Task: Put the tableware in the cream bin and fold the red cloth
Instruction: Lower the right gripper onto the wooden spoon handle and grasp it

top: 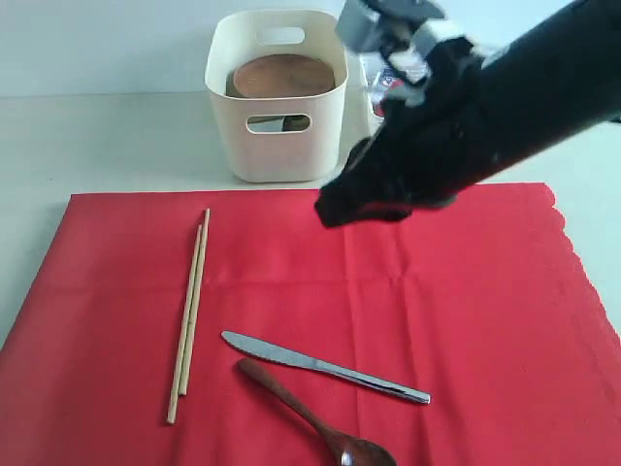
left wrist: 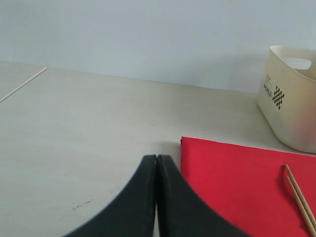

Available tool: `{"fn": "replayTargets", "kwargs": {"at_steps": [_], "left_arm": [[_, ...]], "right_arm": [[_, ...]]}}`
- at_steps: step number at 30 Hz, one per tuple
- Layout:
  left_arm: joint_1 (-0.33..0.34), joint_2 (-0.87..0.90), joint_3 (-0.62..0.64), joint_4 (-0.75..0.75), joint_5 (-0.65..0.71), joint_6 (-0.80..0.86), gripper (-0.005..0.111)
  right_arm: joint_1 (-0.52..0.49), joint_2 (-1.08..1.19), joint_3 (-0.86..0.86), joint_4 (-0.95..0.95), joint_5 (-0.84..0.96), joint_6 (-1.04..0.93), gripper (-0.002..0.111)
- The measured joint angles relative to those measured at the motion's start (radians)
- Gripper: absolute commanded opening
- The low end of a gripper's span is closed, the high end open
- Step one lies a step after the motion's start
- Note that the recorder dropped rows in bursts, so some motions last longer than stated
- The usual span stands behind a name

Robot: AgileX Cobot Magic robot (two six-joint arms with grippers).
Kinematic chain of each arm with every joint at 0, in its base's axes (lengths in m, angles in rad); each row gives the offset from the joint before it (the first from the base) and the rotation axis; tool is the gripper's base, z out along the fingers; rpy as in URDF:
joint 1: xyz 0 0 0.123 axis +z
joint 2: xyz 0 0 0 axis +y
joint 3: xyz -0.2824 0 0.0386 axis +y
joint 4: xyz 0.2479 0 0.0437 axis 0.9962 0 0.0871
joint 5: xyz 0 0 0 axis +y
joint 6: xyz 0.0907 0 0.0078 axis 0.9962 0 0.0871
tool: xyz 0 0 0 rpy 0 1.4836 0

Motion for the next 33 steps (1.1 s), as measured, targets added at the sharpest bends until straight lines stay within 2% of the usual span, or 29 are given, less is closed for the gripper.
{"fn": "replayTargets", "kwargs": {"at_steps": [5,13,18,30,32,33], "left_arm": [[0.000,0.000,0.000,0.000,0.000,0.000,0.003],[0.000,0.000,0.000,0.000,0.000,0.000,0.003],[0.000,0.000,0.000,0.000,0.000,0.000,0.003],[0.000,0.000,0.000,0.000,0.000,0.000,0.003],[0.000,0.000,0.000,0.000,0.000,0.000,0.003],[0.000,0.000,0.000,0.000,0.000,0.000,0.003]], "right_arm": [[0.142,0.035,0.041,-0.090,-0.050,0.098,0.009],[0.361,0.151,0.043,-0.315,-0.089,0.298,0.038],[0.419,0.237,0.043,-0.427,-0.128,0.375,0.049],[0.423,0.399,0.043,-0.525,-0.239,0.400,0.048],[0.423,0.408,0.043,-0.542,-0.253,0.400,0.045],[0.423,0.408,0.043,-0.544,-0.255,0.400,0.040]]}}
